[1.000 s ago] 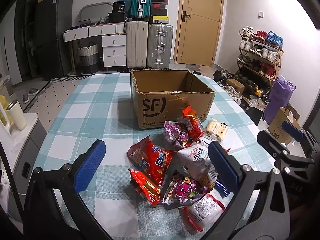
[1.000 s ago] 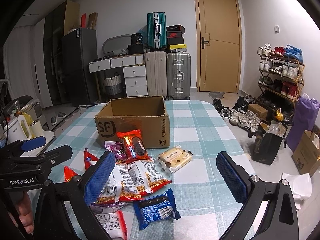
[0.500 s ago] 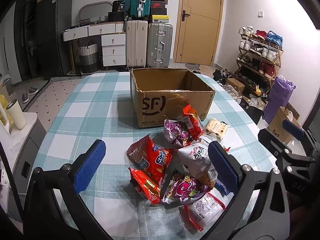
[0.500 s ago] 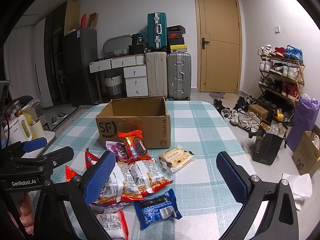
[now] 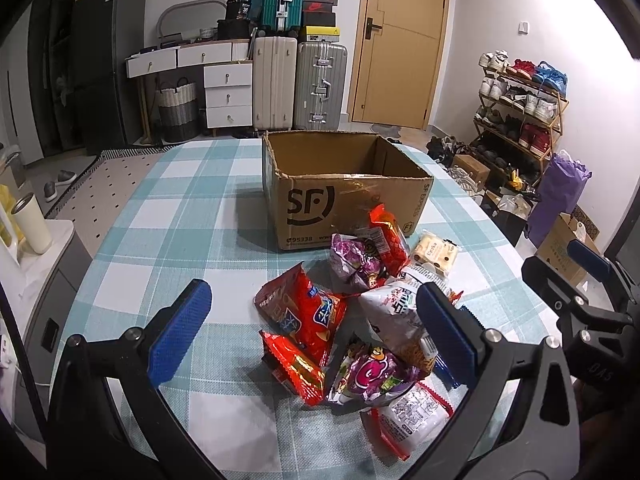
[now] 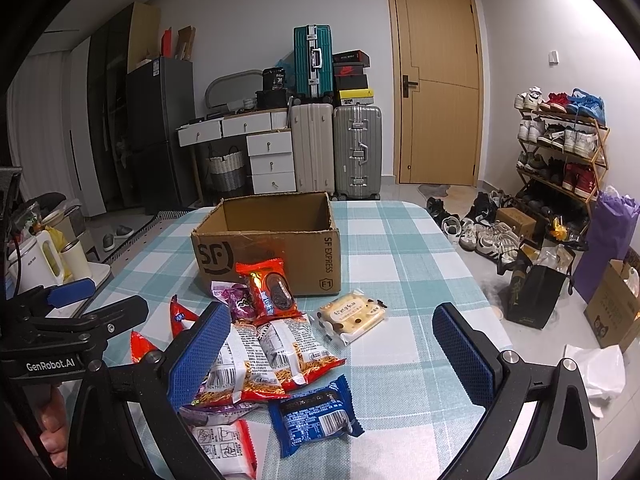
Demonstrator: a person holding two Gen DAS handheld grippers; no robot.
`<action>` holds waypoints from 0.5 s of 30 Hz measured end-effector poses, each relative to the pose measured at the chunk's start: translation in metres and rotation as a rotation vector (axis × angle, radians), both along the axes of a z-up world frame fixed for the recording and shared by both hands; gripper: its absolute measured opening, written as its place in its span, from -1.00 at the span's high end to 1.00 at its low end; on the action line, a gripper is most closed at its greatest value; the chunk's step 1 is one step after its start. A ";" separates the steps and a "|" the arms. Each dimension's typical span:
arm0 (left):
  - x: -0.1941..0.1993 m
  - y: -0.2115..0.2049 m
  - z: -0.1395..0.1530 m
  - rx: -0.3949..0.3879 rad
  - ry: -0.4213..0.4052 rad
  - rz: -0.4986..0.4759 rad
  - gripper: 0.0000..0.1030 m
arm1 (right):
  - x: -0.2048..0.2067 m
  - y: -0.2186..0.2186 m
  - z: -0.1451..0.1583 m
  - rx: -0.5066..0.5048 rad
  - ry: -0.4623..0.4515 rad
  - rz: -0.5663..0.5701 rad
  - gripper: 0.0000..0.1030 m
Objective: Organize snacks
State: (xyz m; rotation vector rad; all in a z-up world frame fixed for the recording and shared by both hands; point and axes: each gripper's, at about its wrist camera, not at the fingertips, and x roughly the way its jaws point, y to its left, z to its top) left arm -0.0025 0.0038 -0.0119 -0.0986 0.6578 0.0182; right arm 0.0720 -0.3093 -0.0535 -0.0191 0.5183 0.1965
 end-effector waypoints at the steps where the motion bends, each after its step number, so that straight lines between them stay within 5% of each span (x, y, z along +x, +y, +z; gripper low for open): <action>1: 0.000 0.001 -0.001 -0.002 0.003 0.001 -0.98 | 0.000 0.001 0.000 -0.001 0.001 0.000 -1.00; 15: 0.000 0.016 -0.020 -0.049 0.043 -0.031 -0.98 | -0.002 0.010 -0.009 0.004 0.008 0.011 -1.00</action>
